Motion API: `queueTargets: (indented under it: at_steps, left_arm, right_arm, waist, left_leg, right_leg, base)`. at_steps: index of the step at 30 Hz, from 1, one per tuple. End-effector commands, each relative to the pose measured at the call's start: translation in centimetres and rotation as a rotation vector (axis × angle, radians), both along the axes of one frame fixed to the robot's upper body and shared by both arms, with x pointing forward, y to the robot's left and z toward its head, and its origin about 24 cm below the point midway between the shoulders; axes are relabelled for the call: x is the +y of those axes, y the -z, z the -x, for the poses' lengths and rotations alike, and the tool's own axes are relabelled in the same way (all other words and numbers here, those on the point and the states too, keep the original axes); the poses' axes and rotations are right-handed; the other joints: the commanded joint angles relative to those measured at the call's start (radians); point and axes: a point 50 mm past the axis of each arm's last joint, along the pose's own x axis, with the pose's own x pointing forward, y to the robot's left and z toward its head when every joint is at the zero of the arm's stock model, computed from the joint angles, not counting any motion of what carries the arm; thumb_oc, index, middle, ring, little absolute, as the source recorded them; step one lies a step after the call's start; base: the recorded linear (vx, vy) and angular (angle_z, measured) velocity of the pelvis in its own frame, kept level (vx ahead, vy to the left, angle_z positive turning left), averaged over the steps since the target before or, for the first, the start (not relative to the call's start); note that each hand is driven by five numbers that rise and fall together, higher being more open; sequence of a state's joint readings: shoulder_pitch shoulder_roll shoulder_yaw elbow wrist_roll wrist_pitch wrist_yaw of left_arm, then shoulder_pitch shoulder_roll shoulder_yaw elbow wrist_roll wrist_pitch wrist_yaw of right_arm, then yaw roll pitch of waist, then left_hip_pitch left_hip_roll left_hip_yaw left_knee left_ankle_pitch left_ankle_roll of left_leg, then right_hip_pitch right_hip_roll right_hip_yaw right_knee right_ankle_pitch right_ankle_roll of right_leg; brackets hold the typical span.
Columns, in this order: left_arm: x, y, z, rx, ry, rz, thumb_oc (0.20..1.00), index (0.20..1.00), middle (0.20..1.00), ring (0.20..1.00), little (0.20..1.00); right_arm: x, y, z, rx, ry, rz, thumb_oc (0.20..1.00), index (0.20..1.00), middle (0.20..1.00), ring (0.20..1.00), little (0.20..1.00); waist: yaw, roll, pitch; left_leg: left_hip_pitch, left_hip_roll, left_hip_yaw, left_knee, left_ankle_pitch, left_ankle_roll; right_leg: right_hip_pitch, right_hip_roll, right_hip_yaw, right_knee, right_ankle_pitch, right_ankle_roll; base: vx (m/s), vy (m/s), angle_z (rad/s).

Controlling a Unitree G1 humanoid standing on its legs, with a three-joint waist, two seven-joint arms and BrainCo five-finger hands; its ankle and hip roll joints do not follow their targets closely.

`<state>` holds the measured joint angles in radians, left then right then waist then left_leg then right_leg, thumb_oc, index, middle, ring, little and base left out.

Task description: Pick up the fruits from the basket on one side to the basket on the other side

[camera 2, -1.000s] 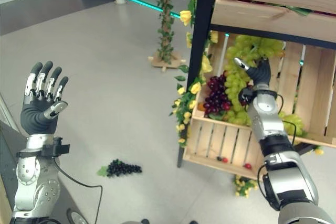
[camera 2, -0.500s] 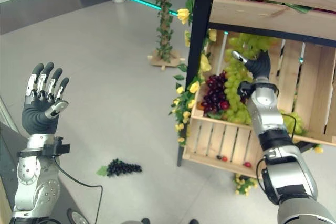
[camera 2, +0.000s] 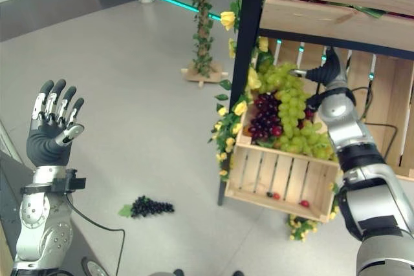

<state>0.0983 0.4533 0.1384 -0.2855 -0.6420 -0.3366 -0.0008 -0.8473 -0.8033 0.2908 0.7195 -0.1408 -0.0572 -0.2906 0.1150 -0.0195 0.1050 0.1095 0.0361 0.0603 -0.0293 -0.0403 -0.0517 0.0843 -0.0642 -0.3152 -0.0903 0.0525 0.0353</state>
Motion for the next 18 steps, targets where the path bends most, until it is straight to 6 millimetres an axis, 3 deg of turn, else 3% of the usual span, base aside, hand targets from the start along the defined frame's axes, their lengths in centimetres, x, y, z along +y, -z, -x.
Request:
queueTargets:
  at_steps: [1,4,14,16,18]
  left_arm:
    - [0.1,-1.2,0.8,-0.049,0.009,-0.104,1.000,1.000,1.000,1.000,1.000]
    - [-0.1,-1.3,0.7,-0.058,0.016,-0.103,1.000,1.000,1.000,1.000,1.000]
    - [0.0,-1.0,0.7,-0.060,-0.018,-0.092,1.000,1.000,1.000,1.000,1.000]
    - [-0.1,-1.0,0.6,-0.061,-0.013,-0.090,1.000,1.000,1.000,1.000,1.000]
    - [0.0,-0.9,0.6,-0.061,-0.024,-0.088,1.000,1.000,1.000,1.000,1.000]
  right_arm:
    - [-0.2,-3.8,-0.4,-0.038,0.098,0.297,1.000,1.000,1.000,1.000,1.000]
    - [-1.2,-3.1,-0.5,0.003,0.146,0.311,1.000,1.000,1.000,1.000,1.000]
    - [0.4,-3.7,-0.5,-0.075,0.071,0.245,1.000,1.000,1.000,1.000,1.000]
    - [0.2,-3.3,-0.4,-0.077,0.068,0.209,1.000,1.000,1.000,1.000,1.000]
    - [1.3,-3.1,-0.1,-0.114,-0.029,0.107,1.000,1.000,1.000,1.000,1.000]
  waist:
    - [-0.020,-0.043,-0.054]
    - [-0.018,-0.045,-0.052]
    - [-0.025,-0.040,-0.047]
    - [-0.022,-0.040,-0.047]
    - [-0.027,-0.039,-0.045]
  left_leg:
    - [-0.040,-0.060,0.029,-0.002,-0.015,0.028]
    - [-0.039,-0.061,0.025,-0.002,-0.015,0.027]
    - [-0.040,-0.061,0.024,-0.002,-0.014,0.028]
    - [-0.039,-0.061,0.024,-0.001,-0.015,0.028]
    - [-0.037,-0.060,0.025,-0.003,-0.015,0.029]
  right_leg:
    - [0.024,0.012,-0.006,0.052,-0.116,0.052]
    - [0.027,0.012,-0.009,0.052,-0.117,0.052]
    - [0.027,0.012,-0.004,0.050,-0.118,0.051]
    - [0.027,0.012,-0.005,0.052,-0.119,0.050]
    - [0.027,0.011,-0.003,0.053,-0.119,0.050]
  base:
    - [0.00,0.000,0.00]
    - [0.00,0.000,0.00]
    - [0.00,0.000,0.00]
    - [0.00,0.000,0.00]
    - [0.00,0.000,0.00]
